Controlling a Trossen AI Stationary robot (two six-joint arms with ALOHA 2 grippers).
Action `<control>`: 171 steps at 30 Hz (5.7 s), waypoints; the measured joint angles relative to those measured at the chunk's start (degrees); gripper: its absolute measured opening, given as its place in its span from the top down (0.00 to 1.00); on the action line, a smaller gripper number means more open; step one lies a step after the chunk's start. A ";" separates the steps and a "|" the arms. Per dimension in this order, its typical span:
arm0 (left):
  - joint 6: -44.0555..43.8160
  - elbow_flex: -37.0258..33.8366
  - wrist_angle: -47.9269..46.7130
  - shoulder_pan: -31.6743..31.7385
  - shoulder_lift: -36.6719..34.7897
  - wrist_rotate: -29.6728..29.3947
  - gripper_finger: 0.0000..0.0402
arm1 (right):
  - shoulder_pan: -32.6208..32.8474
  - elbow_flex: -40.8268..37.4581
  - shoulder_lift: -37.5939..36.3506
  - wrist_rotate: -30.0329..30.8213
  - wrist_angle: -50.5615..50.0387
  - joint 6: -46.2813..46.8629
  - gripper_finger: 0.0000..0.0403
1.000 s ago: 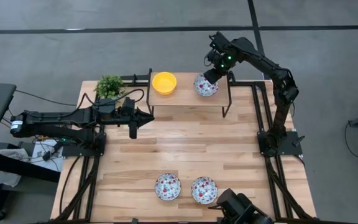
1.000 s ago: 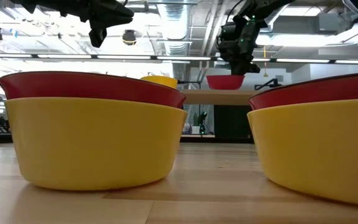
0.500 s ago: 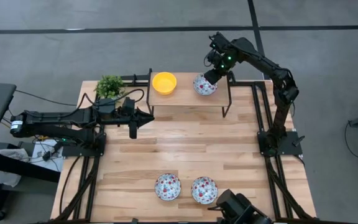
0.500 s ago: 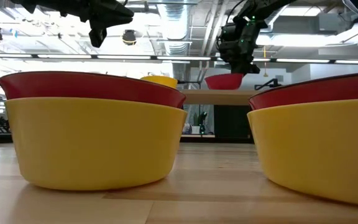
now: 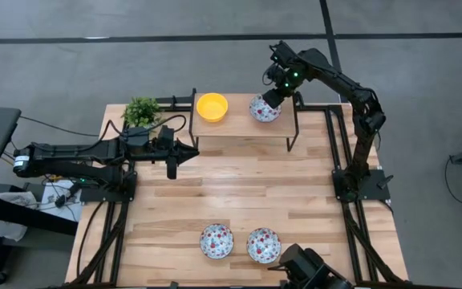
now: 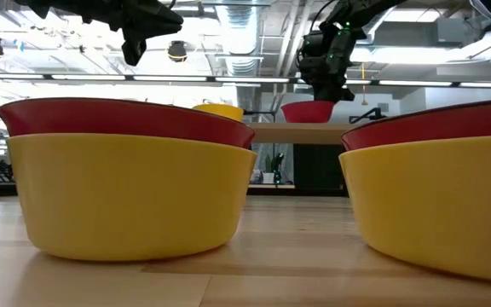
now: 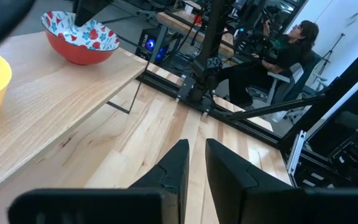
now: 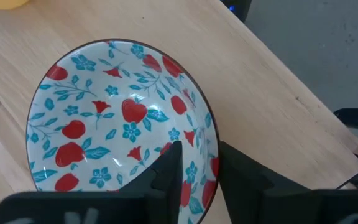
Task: Pick & Place Mini bowls
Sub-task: Put the top white bowl on the shelf, then stack the right white bowl on top of the white bowl on the shelf
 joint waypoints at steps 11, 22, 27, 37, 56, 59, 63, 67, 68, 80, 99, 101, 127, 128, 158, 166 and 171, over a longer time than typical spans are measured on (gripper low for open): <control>0.00 0.00 -0.04 0.00 0.02 0.00 0.87 | -0.02 0.00 0.00 -0.02 -0.37 -2.65 0.60; 0.00 0.00 -0.22 -0.02 0.02 0.00 0.87 | -0.13 0.00 0.00 3.05 -0.35 -3.32 0.48; 0.00 0.00 -0.24 0.00 0.02 0.00 0.87 | -0.13 0.00 0.00 3.21 -0.24 -4.67 0.44; 0.00 0.00 -0.24 0.00 0.01 0.00 0.87 | -0.13 5.37 0.00 4.33 -4.18 -5.72 0.43; 0.00 0.00 -0.02 -0.01 0.01 0.02 0.87 | 9.95 26.08 -1.09 9.05 -17.36 -6.32 0.49; 0.02 0.00 -0.02 -0.02 0.02 0.02 0.87 | 14.23 26.32 -3.11 9.07 -17.42 -5.79 0.50; 2.13 0.00 -0.08 0.00 -0.18 0.06 0.87 | 20.58 26.32 -5.30 9.07 -17.42 -1.31 0.51; 6.45 -0.02 -0.34 1.60 -2.04 3.30 0.87 | 28.09 26.34 -6.62 9.07 -17.42 5.15 0.52; 7.88 -0.02 -0.37 2.40 -2.73 4.88 0.87 | 30.16 26.34 -6.67 9.40 -17.42 6.64 0.53; 13.51 -1.33 -1.93 7.53 -6.31 21.06 0.87 | 52.87 25.24 -3.86 14.97 -17.38 29.86 0.58; 0.87 -1.27 14.73 -16.83 5.52 10.47 0.87 | 74.27 -6.51 -3.76 20.65 -7.38 48.74 0.69; 0.14 -1.27 15.23 -19.39 7.01 7.41 0.87 | 75.37 -9.56 -3.76 21.18 -4.21 51.33 0.68; -4.05 -1.27 18.60 -25.64 11.93 2.36 0.87 | 77.27 -21.64 -3.76 20.87 11.98 69.96 0.54; -4.07 -1.27 18.56 -25.64 11.93 2.36 0.87 | 76.53 -21.64 -3.76 20.83 11.98 69.75 0.52; -4.48 -1.27 18.48 -25.64 11.93 2.40 0.87 | 75.39 -30.72 -3.76 13.87 23.63 60.35 0.53; -4.48 -1.27 18.48 -25.64 11.93 2.39 0.87 | 76.64 -33.84 -3.76 11.93 28.27 60.83 0.55; -4.48 -1.27 18.47 -25.64 11.93 2.38 0.87 | 76.89 -33.99 -3.76 11.97 28.04 61.27 0.57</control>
